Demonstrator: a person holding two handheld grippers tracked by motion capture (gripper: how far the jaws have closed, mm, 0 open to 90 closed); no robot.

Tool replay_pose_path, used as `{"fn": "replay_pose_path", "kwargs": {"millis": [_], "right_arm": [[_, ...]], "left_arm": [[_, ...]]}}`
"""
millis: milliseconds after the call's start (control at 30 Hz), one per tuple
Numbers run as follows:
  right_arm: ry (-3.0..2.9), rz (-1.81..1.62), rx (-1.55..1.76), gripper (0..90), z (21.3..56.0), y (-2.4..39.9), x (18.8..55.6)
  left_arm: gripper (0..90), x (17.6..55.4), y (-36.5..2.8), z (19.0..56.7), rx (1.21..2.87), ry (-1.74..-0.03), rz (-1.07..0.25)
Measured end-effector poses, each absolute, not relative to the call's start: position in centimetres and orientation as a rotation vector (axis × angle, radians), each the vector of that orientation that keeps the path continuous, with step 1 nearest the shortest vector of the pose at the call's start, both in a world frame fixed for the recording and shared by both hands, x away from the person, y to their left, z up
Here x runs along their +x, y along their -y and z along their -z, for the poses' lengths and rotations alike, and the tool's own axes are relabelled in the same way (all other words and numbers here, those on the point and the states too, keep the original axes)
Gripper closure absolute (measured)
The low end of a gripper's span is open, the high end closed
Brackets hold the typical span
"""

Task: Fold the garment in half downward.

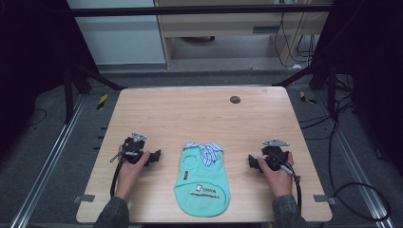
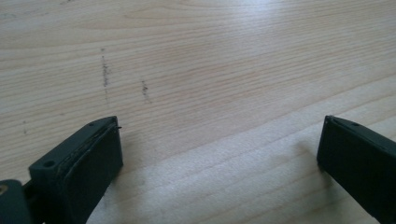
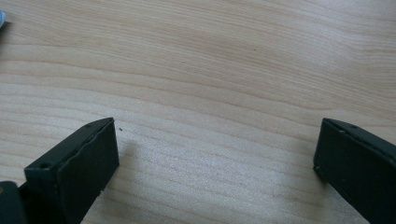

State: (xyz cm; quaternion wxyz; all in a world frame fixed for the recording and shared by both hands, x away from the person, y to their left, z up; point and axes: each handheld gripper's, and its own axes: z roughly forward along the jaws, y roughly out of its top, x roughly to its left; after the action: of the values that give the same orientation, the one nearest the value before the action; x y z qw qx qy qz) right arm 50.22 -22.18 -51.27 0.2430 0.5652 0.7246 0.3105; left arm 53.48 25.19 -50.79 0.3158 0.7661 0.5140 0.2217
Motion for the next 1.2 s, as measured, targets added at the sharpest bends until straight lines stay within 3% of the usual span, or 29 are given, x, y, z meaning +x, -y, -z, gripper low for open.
{"fn": "replay_pose_path", "kwargs": {"millis": [300, 500, 700, 833, 900, 967, 1200], "right_arm": [[-1.975, -0.845, 1.556, 0.3, 51.2, 22.1, 50.3], [-1.972, -0.858, 1.483, 10.5, 50.8, 21.3, 50.2], [-2.080, -0.891, 1.327, 29.4, 48.6, 17.8, 50.5], [-2.175, -0.897, 1.238, 38.1, 47.4, 15.4, 51.8], [-2.217, -0.919, 1.208, 42.4, 47.1, 14.6, 52.5], [-2.233, -0.971, 1.196, 54.4, 47.0, 14.1, 53.0], [-2.301, -0.990, 1.159, 70.9, 46.6, 12.6, 54.5]], "left_arm": [[5.0, 52.9, -24.3, 49.4, 2.026, -1.294, -0.591], [4.7, 52.4, -22.8, 47.5, 2.004, -1.208, -0.572], [4.9, 53.1, -21.2, 45.5, 2.038, -1.100, -0.547], [6.7, 55.0, -20.4, 45.2, 2.069, -1.084, -0.459], [12.1, 55.6, -20.0, 45.1, 2.069, -1.076, -0.445], [13.1, 55.9, -19.5, 45.2, 2.075, -1.058, -0.448], [25.7, 57.3, -17.3, 45.6, 2.156, -1.015, -0.432]]}}
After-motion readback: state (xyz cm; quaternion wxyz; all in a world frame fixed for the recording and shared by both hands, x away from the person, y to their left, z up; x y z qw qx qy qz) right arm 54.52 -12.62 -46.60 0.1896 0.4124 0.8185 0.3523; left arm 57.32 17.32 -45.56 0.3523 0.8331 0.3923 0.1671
